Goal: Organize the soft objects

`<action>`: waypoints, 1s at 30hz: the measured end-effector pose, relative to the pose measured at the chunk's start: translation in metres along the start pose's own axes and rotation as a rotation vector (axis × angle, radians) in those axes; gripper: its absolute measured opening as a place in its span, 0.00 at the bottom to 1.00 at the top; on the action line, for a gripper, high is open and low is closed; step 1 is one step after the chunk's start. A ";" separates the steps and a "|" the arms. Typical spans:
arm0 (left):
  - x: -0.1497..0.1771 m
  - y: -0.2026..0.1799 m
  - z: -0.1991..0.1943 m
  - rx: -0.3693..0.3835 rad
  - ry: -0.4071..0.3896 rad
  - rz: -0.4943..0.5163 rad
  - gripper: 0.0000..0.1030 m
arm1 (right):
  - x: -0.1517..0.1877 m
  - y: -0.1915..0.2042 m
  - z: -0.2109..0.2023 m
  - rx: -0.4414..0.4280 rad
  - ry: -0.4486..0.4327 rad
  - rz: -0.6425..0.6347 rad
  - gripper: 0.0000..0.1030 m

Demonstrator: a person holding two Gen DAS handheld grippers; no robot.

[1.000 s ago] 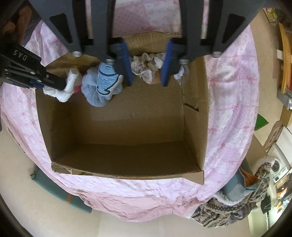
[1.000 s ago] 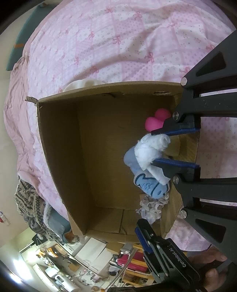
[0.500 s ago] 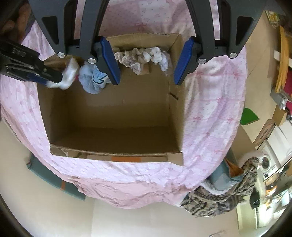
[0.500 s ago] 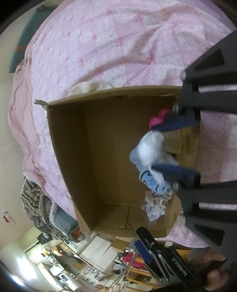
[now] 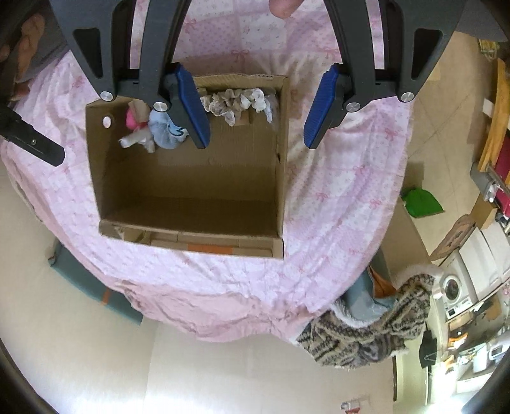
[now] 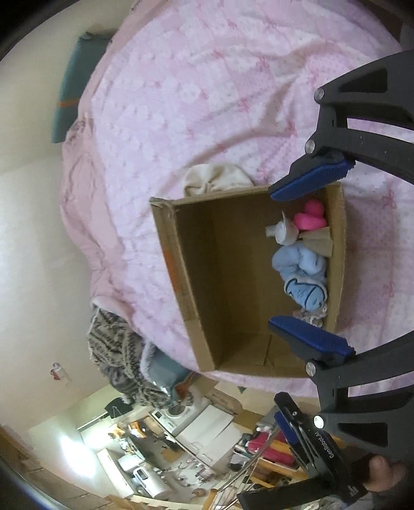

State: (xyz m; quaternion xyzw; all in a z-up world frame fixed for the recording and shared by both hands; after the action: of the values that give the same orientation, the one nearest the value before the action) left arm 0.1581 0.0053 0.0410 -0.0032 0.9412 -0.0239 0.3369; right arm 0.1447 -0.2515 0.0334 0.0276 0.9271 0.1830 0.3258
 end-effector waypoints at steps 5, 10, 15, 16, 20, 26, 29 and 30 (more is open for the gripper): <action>0.001 0.005 -0.026 0.003 -0.045 -0.001 0.66 | 0.006 0.013 -0.019 -0.011 -0.022 -0.017 0.90; 0.011 0.008 -0.039 0.010 -0.039 0.010 0.73 | 0.018 0.024 -0.033 -0.005 -0.036 -0.049 0.94; 0.024 0.007 -0.048 -0.012 -0.048 0.030 0.78 | 0.027 0.025 -0.042 0.009 -0.053 -0.047 1.00; 0.026 0.007 -0.047 -0.018 -0.049 0.028 0.79 | 0.030 0.024 -0.043 0.015 -0.058 -0.044 1.00; 0.035 0.010 -0.044 -0.039 -0.054 0.005 0.86 | 0.040 0.022 -0.038 0.041 -0.063 -0.044 1.00; 0.045 0.015 -0.037 -0.032 -0.066 -0.007 0.98 | 0.054 0.017 -0.023 0.097 -0.082 -0.064 1.00; 0.047 0.015 -0.030 -0.023 -0.065 -0.010 0.99 | 0.057 0.017 -0.014 0.116 -0.068 -0.072 1.00; 0.048 0.014 -0.029 -0.017 -0.060 -0.008 0.99 | 0.057 0.017 -0.011 0.126 -0.066 -0.078 1.00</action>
State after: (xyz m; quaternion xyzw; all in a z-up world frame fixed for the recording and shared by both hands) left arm 0.1029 0.0195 0.0323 -0.0106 0.9308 -0.0169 0.3651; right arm 0.0917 -0.2296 0.0137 0.0180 0.9260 0.1104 0.3606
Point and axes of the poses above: each gripper's, at about its wrist camera, not at the fingertips, and z roughly the way its jaws point, y to its left, x to its underside, the point moved 5 cm from there along z, roughly the way its jaws point, and after that the axes turned 2 degrees about y, right-handed, at the moved point
